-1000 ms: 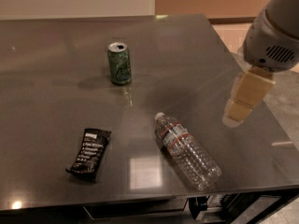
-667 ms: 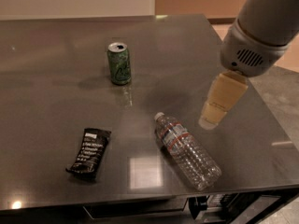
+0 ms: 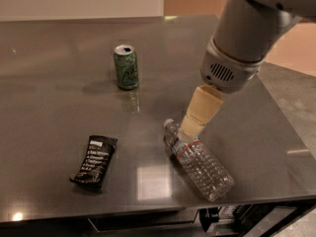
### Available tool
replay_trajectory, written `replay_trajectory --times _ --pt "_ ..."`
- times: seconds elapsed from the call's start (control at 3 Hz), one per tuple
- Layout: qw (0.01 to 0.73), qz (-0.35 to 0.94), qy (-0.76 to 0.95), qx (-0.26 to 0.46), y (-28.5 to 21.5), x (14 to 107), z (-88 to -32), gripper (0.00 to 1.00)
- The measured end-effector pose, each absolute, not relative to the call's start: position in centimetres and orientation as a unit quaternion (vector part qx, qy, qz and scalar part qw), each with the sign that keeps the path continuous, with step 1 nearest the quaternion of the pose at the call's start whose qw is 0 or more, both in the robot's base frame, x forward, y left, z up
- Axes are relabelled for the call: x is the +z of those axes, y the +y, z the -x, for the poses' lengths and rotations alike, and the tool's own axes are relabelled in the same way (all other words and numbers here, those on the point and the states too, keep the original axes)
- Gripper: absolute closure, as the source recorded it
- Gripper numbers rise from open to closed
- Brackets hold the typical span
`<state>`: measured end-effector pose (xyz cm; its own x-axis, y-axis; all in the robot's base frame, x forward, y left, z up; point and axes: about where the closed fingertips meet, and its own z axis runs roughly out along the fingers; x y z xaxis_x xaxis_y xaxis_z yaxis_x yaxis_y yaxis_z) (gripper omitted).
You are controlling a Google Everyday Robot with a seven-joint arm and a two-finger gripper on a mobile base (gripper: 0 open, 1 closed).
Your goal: Place water bottle upright
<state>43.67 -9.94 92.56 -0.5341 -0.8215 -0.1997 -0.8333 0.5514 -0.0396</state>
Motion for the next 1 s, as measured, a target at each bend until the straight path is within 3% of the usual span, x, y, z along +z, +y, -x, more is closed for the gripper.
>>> replay_trajectory --times 1.0 --pt "0.016 0.391 0.920 0.023 -8.2 87.1 -42.6 0.00"
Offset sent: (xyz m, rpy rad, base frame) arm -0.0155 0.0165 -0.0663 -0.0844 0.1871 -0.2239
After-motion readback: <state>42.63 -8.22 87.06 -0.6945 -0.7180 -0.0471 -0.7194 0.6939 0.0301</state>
